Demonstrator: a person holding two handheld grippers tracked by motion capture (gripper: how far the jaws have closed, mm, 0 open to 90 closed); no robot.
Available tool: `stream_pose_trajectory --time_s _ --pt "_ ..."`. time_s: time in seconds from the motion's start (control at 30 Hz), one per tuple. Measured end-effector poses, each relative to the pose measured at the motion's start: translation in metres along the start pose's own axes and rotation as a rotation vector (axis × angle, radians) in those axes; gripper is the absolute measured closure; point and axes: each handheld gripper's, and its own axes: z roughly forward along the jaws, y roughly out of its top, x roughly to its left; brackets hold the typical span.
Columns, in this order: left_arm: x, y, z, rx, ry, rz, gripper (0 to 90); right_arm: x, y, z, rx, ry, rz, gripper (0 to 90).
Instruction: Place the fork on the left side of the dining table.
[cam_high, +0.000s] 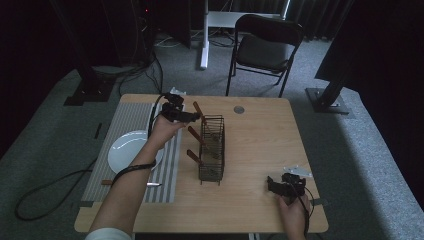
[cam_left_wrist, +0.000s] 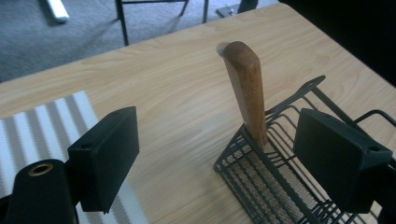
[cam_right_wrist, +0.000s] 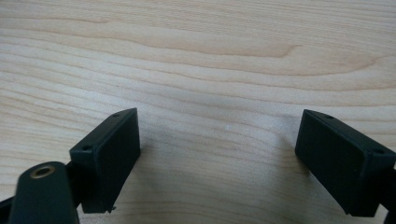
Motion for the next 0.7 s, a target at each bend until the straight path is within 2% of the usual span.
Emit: stream_pose_trajectory --time_s 0.13,0.2,0.23,0.3,0.33,0.37,0.4,0.57,0.63,0.7 --pt "0.001 0.002 0.007 -0.002 -0.029 -0.032 18.2 0.000 0.000 0.000 0.000 0.000 0.001 13.8" --pt "0.000 0.003 0.010 0.010 -0.022 -0.042 19.6 0.000 0.000 0.000 0.000 0.000 0.000 13.7" --pt "0.001 0.002 0.011 0.005 -0.025 -0.044 23.8 0.000 0.000 0.000 0.000 0.000 0.000 13.7" --pt "0.002 0.003 0.012 -0.007 -0.054 -0.070 24.3 0.000 0.000 0.000 0.000 0.000 0.000 13.7" --pt "0.002 0.003 0.013 -0.009 -0.048 -0.068 25.8 0.000 0.000 0.000 0.000 0.000 0.000 13.8" --pt "0.002 0.003 0.013 -0.009 -0.043 -0.071 31.7 0.000 0.000 0.000 -0.001 0.000 0.000 13.8" --pt "0.003 0.004 0.015 -0.011 -0.046 -0.078 34.0 0.000 0.000 0.000 0.000 0.000 0.000 13.8" --pt "0.002 0.004 0.019 -0.027 -0.049 -0.083 41.3 0.000 0.000 0.000 -0.001 0.000 0.000 13.8" --pt "0.002 0.003 0.020 -0.038 -0.074 -0.107 47.2 0.000 0.000 0.000 -0.001 0.000 0.000 13.8" --pt "0.002 0.002 0.021 -0.042 -0.088 -0.103 51.6 0.000 0.000 0.000 -0.001 0.000 0.000 13.8"
